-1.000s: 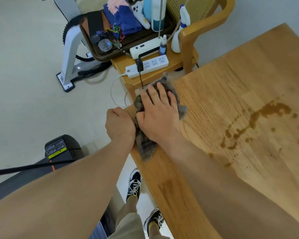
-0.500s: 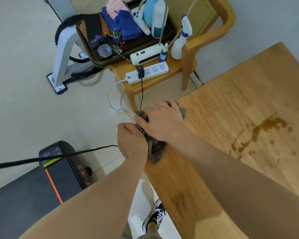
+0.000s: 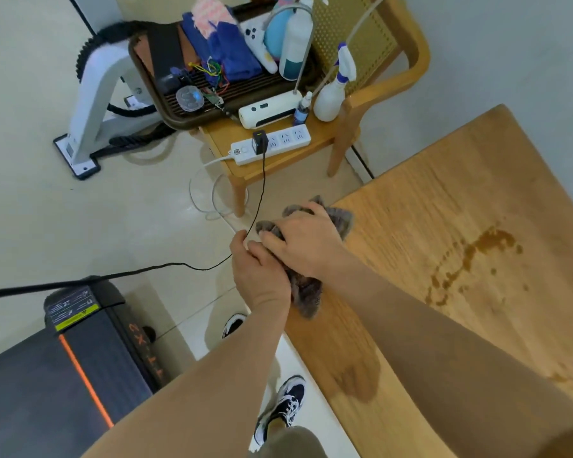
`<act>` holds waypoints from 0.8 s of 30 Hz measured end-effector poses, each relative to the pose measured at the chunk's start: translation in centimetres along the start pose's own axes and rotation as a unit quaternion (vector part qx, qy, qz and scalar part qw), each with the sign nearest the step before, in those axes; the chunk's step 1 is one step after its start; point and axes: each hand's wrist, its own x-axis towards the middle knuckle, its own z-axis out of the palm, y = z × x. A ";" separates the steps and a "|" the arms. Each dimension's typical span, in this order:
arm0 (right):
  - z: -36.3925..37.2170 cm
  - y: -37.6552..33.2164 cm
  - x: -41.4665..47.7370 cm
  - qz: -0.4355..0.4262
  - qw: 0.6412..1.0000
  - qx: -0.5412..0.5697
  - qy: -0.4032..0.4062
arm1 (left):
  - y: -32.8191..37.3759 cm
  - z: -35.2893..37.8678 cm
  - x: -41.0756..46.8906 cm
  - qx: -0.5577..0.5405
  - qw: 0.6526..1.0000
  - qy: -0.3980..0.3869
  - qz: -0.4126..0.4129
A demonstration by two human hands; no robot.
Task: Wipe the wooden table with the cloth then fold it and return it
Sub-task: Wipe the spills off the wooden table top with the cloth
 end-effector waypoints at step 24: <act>3.6 1.3 -4.2 0.349 0.915 0.105 0.173 | 0.4 -0.3 -0.5 0.002 0.999 0.014 0.030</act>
